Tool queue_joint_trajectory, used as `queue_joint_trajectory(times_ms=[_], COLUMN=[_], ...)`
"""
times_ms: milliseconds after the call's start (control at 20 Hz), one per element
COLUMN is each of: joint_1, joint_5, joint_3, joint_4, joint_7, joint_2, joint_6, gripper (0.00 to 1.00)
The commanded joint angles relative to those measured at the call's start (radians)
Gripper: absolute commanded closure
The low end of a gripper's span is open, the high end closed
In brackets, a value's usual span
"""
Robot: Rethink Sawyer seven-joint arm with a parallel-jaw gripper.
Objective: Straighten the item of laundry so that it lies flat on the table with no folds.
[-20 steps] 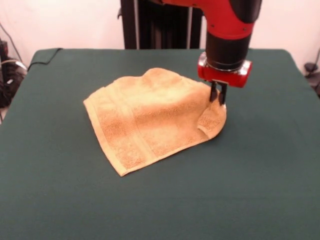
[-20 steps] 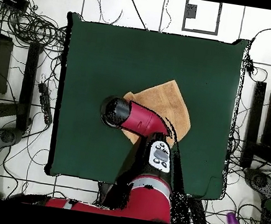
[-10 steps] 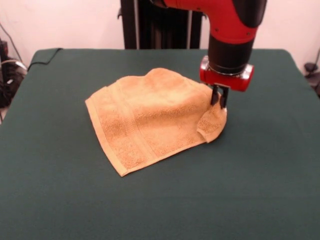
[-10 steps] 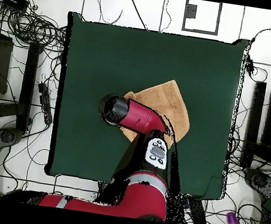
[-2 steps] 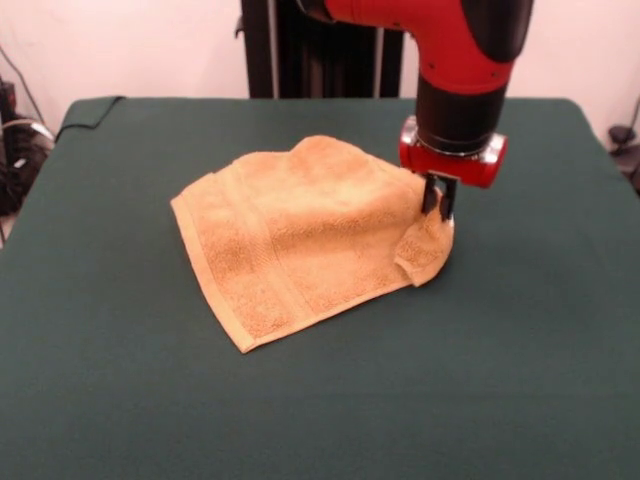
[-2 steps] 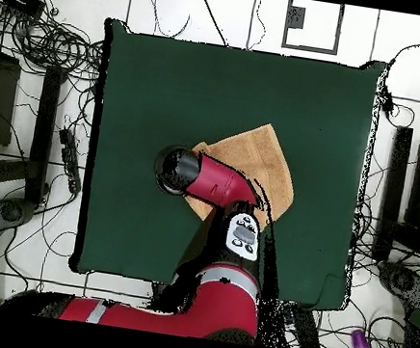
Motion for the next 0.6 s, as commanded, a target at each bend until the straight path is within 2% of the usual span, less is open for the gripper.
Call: queue_joint_trajectory(times_ms=[50, 450, 500, 600], joint_1=[0.008, 0.010, 0.011, 0.018], joint_5=[0.076, 0.061, 0.061, 0.056], joint_3=[0.110, 0.096, 0.093, 0.083], joint_4=[-0.009, -0.002, 0.000, -0.005], joint_7=[0.213, 0.196, 0.199, 0.201], joint_2=[0.017, 0.009, 0.009, 0.010], joint_6=[0.004, 0.022, 0.023, 0.024], gripper=[1.00, 1.00, 0.00, 0.00])
